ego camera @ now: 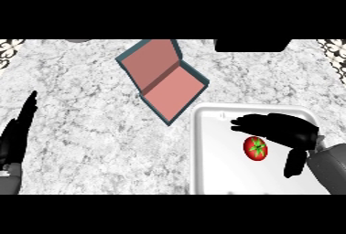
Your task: Pick the tomato from the tray and place it in the cardboard box
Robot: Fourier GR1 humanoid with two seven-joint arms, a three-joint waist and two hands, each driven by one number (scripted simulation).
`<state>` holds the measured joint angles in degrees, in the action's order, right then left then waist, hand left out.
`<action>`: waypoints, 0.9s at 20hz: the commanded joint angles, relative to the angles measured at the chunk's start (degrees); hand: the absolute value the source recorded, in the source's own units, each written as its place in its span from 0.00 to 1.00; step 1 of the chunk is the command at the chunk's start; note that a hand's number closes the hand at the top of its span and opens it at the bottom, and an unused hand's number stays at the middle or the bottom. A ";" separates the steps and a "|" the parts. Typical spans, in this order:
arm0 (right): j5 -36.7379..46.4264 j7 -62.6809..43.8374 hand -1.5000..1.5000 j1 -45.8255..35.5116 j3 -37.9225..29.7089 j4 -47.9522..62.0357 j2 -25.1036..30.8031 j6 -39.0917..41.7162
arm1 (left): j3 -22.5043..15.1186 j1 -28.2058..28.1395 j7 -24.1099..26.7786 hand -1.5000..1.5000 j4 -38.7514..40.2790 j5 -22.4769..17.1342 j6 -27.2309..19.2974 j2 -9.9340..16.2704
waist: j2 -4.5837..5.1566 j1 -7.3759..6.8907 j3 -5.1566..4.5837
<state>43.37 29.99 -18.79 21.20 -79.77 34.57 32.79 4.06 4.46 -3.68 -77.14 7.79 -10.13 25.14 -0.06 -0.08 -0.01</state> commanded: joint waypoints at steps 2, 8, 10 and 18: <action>3.75 -4.64 0.00 3.33 1.19 -3.01 -3.45 2.24 | 2.95 1.62 -0.17 0.50 2.49 -0.75 3.13 1.00 | 0.02 0.12 0.00; 8.64 -3.20 1.00 0.78 -0.62 5.62 -8.25 -1.10 | 2.28 0.62 3.33 0.50 3.76 2.43 1.59 -3.12 | 0.09 -0.08 0.01; 10.73 -4.42 1.00 1.90 1.33 2.74 -11.46 -8.99 | 2.43 0.87 0.04 0.50 0.82 1.62 2.66 -1.45 | 0.04 -0.17 0.04; 11.01 -7.91 1.00 0.29 -8.78 7.03 -11.67 -14.94 | 3.99 1.78 2.69 0.50 3.68 2.69 1.88 -1.98 | 0.12 0.29 -0.01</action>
<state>54.71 27.76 -17.76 17.15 -74.23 24.67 19.80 7.19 5.69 -2.76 -75.61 10.26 -8.02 23.06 -0.20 0.02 -0.34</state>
